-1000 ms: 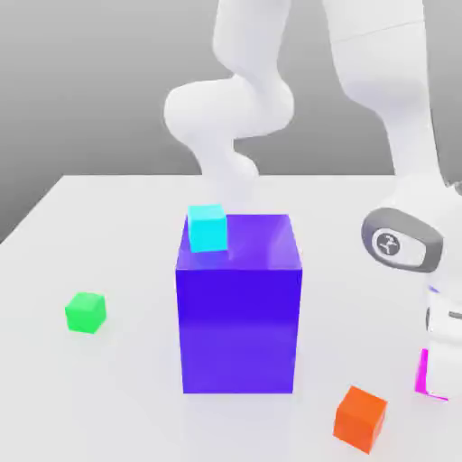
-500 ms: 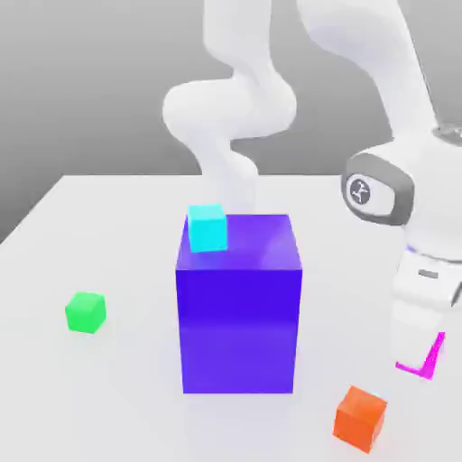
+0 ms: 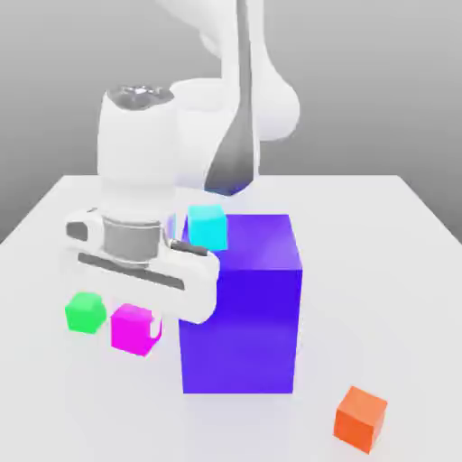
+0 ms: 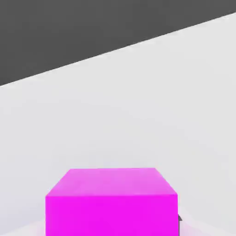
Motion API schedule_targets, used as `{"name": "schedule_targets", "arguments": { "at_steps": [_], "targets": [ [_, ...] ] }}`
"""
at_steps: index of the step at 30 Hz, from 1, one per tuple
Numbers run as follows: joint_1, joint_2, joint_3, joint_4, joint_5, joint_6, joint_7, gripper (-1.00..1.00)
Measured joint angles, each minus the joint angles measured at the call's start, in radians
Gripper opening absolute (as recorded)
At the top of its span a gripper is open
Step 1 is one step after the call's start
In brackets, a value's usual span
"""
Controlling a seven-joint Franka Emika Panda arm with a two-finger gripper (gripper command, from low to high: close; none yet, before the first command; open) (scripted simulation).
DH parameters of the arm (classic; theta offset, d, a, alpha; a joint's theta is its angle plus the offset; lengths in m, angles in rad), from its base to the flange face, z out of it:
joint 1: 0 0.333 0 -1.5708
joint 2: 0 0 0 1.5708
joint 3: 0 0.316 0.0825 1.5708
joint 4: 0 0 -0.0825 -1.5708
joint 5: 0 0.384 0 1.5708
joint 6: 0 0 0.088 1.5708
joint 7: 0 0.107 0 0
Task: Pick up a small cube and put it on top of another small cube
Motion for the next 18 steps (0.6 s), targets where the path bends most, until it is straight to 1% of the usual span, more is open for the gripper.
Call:
{"name": "schedule_targets", "arguments": {
  "at_steps": [5, 7, 10, 12, 14, 15, 18],
  "targets": [
    [-0.168, -0.093, -0.102, -0.098, -0.005, -0.015, 0.174, -1.00],
    [-0.235, -0.118, -0.144, -0.140, 0.008, -0.020, 0.231, -1.00],
    [-0.256, -0.051, -0.194, -0.167, 0.068, 0.050, 0.235, -1.00],
    [-0.246, 0.019, -0.198, -0.168, 0.128, 0.116, 0.199, -1.00],
    [-0.233, 0.093, -0.187, -0.166, 0.212, 0.184, 0.143, -1.00],
    [-0.227, 0.129, -0.177, -0.165, 0.261, 0.216, 0.109, 1.00],
    [-0.217, 0.129, -0.177, -0.165, 0.261, 0.216, 0.109, 1.00]
  ]
}}
